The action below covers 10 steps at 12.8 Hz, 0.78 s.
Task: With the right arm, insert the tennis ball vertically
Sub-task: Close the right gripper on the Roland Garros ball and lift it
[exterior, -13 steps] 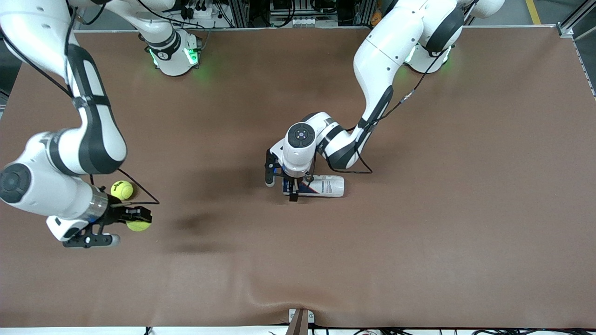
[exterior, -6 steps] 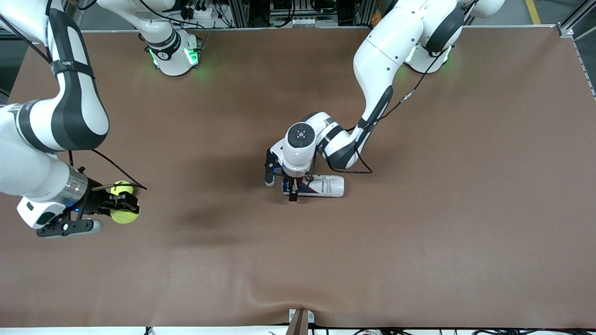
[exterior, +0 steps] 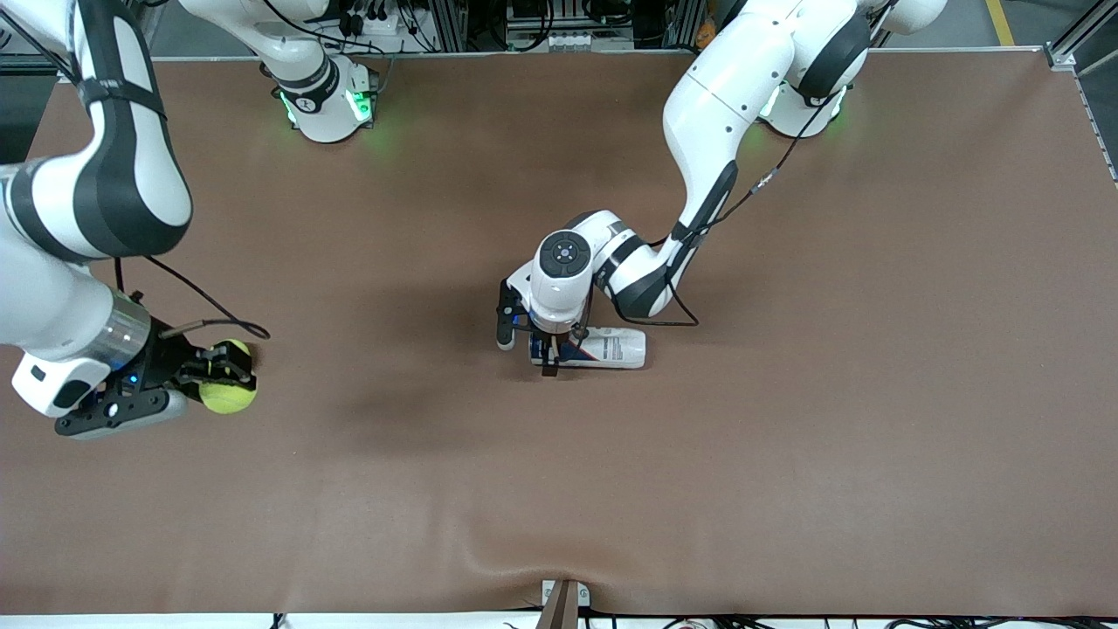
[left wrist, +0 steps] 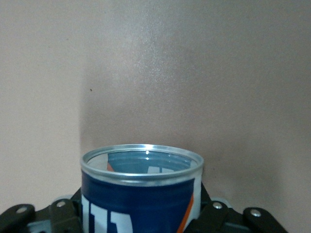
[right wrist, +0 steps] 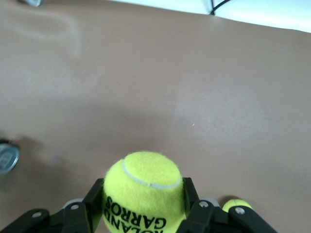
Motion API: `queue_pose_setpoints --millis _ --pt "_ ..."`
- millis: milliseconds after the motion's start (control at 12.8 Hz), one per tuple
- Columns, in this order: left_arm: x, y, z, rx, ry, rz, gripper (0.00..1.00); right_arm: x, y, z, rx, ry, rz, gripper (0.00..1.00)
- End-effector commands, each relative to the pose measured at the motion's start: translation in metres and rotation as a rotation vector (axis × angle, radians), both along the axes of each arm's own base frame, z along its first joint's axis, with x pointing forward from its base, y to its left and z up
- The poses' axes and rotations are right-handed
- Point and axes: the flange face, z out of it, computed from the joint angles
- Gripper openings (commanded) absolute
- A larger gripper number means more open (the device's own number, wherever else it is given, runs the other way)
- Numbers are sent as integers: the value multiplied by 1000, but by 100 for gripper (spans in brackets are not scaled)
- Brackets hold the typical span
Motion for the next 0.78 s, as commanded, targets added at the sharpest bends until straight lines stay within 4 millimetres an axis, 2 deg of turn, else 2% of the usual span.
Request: queue_pose_setpoints --millis 0,311,467,701 --pt "1 1 -1 30 1 -21 76 -16 -4 22 18 -6 80 3" --pt "2 0 16 34 -1 -20 72 -14 -9 22 38 -25 125 5" --pt "4 -1 29 19 -9 -16 72 -15 3 24 49 -26 133 5" --pt "7 -4 54 -6 -31 -3 72 -15 3 27 48 -30 138 6"
